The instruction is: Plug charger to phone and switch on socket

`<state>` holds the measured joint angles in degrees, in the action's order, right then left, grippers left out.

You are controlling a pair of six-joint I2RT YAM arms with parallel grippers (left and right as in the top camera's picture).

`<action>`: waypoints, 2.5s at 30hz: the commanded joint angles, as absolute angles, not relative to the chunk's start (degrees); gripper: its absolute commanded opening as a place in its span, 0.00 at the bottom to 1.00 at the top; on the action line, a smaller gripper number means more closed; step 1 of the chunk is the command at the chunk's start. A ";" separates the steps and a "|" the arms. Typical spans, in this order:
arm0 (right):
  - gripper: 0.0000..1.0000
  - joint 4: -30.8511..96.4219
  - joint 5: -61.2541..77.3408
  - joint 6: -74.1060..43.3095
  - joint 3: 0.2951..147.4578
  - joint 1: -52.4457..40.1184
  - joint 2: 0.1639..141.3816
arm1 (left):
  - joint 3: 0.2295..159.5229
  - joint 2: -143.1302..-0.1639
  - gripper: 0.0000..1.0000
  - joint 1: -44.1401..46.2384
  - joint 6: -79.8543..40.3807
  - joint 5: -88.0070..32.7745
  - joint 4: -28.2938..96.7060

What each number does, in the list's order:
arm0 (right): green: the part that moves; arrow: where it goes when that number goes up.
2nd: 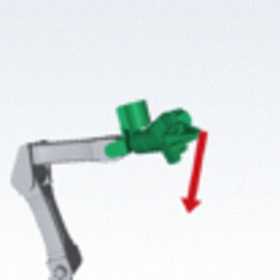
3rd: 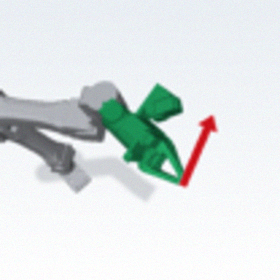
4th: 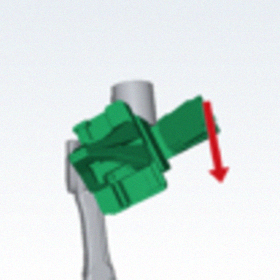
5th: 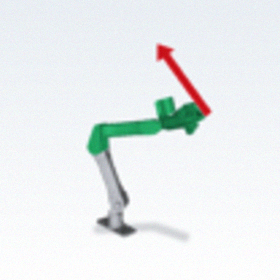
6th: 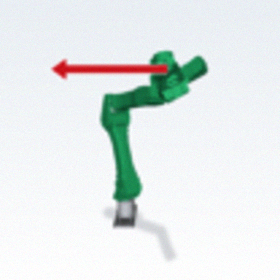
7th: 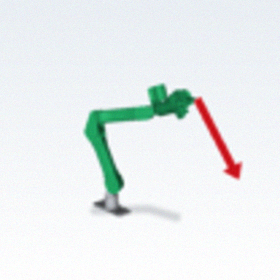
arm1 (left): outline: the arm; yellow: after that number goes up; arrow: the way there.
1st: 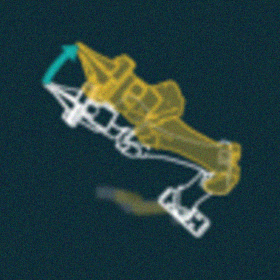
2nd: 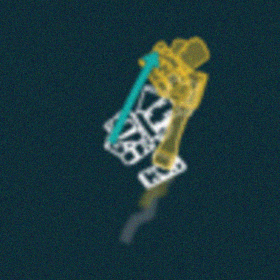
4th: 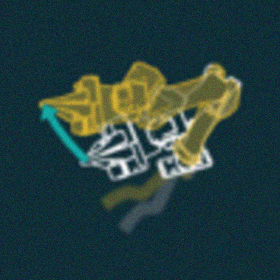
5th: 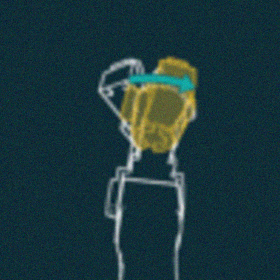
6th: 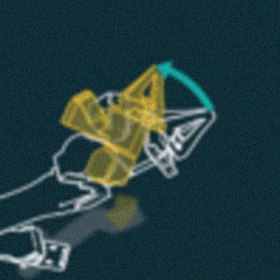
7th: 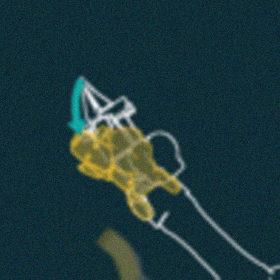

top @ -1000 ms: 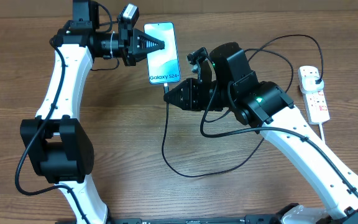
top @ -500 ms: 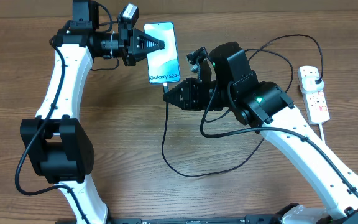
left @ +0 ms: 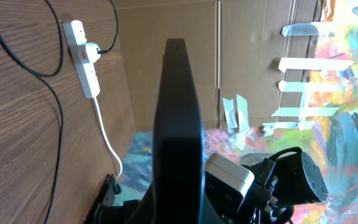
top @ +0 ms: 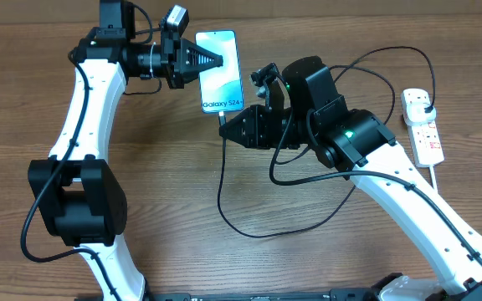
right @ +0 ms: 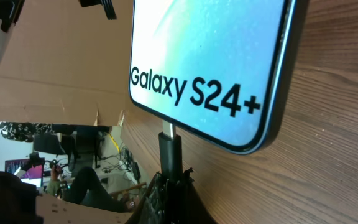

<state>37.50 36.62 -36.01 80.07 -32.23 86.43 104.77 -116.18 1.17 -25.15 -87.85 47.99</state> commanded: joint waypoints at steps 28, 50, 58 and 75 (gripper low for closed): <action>0.04 36.18 34.33 -35.79 79.77 -28.47 86.94 | 106.54 -115.70 0.04 4.62 -23.92 -90.63 48.25; 0.04 35.70 35.05 -35.53 79.77 -24.99 87.79 | 106.54 -115.70 0.04 5.32 -24.43 -90.63 49.45; 0.24 38.20 36.42 -34.37 79.77 -24.99 87.79 | 106.54 -115.72 0.04 4.82 -24.25 -90.63 48.97; 0.60 53.63 31.92 -27.03 79.77 -20.16 87.79 | 106.10 -117.67 0.04 4.16 4.97 -50.70 74.91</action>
